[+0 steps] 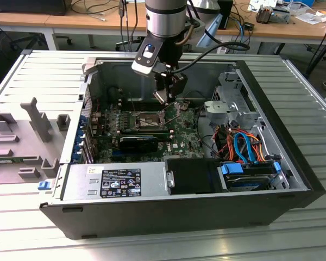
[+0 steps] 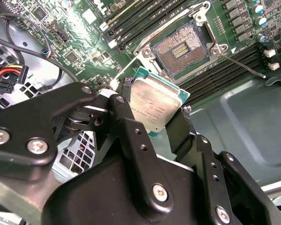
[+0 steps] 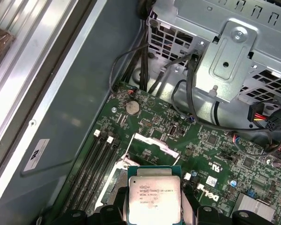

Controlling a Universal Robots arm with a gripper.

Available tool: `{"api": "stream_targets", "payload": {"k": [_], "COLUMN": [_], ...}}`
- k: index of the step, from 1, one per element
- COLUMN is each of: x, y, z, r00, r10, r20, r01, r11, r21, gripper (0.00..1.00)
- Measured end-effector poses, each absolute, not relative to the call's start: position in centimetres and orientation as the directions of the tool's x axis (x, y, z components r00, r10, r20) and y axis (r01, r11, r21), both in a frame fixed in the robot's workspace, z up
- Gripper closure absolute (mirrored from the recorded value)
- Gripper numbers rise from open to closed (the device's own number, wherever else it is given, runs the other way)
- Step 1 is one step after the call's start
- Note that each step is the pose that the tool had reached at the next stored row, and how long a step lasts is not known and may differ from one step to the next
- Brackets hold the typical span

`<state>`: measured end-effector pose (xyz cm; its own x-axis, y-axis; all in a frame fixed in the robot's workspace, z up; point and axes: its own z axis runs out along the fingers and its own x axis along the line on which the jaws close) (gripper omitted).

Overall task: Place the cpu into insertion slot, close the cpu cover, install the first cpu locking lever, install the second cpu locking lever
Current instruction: 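Place the cpu into insertion slot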

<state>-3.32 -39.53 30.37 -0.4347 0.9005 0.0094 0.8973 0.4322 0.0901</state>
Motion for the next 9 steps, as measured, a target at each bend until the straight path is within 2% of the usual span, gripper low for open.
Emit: {"api": "stream_targets", "payload": {"k": [9], "x": [-3.32], "y": [-39.53], "z": [30.37], "r00": [-0.417], "r10": [0.909], "r20": [0.009], "r01": [0.906], "r11": [0.414], "r21": [0.09], "gripper": [0.46]}}
